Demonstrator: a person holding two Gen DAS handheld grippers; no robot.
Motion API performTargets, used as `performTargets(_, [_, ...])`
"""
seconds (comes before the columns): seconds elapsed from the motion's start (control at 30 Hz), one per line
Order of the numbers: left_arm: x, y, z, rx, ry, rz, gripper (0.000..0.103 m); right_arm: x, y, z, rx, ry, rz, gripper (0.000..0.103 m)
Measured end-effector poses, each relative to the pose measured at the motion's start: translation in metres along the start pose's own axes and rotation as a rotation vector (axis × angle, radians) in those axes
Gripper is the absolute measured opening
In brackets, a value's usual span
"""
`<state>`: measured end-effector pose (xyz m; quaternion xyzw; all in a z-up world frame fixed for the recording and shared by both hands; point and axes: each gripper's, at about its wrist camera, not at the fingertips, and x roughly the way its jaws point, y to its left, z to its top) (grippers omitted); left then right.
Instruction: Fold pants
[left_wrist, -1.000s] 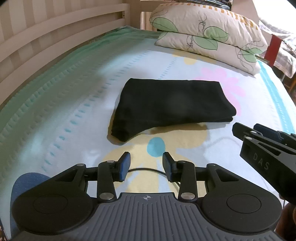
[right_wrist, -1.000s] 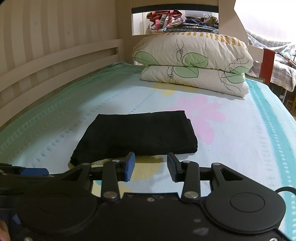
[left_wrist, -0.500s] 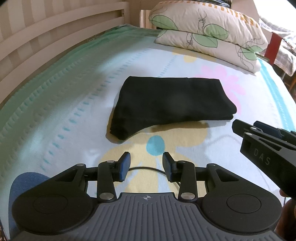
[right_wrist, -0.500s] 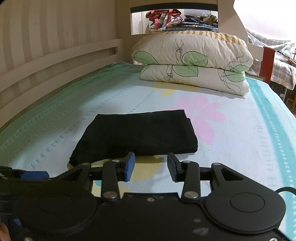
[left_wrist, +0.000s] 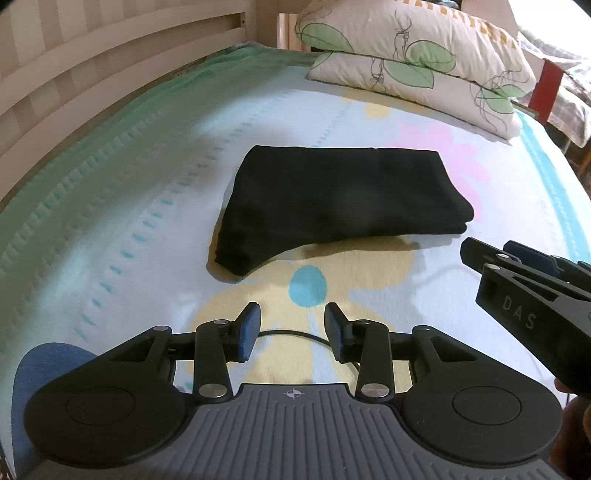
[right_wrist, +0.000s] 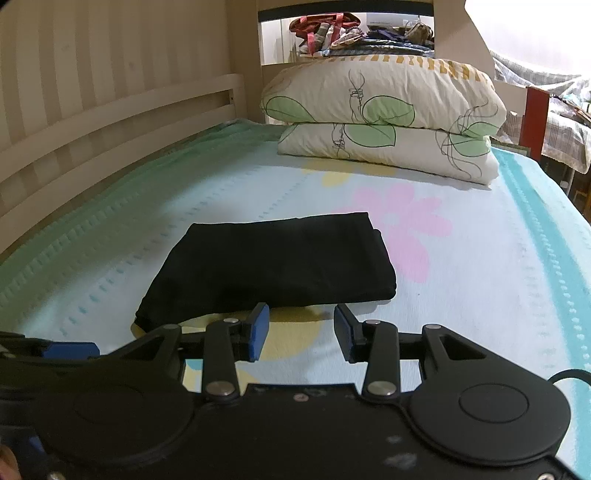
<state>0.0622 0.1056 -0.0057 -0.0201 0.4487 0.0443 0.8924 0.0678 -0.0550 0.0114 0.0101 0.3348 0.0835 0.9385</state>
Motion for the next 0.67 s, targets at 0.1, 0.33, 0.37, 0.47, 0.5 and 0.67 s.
performTargets(0.1, [0.003, -0.001, 0.000, 0.002, 0.007, -0.003, 0.037, 0.003, -0.001, 0.000, 0.003, 0.006, 0.002, 0.042])
performTargets(0.33, [0.008, -0.003, 0.001, 0.003, 0.019, -0.006, 0.037, 0.010, -0.004, 0.000, 0.006, 0.015, 0.005, 0.042])
performTargets(0.37, [0.009, -0.004, 0.000, 0.002, 0.021, -0.005, 0.037, 0.010, -0.005, 0.000, 0.005, 0.016, 0.007, 0.042])
performTargets(0.47, [0.012, -0.004, 0.001, -0.003, 0.027, -0.010, 0.037, 0.014, -0.007, -0.001, 0.007, 0.023, 0.008, 0.042])
performTargets(0.5, [0.012, -0.003, 0.002, -0.009, 0.027, -0.011, 0.037, 0.015, -0.007, 0.000, 0.006, 0.026, 0.006, 0.042])
performTargets(0.67, [0.015, -0.003, 0.004, -0.004, 0.007, 0.002, 0.037, 0.021, -0.007, 0.000, 0.006, 0.037, 0.001, 0.042])
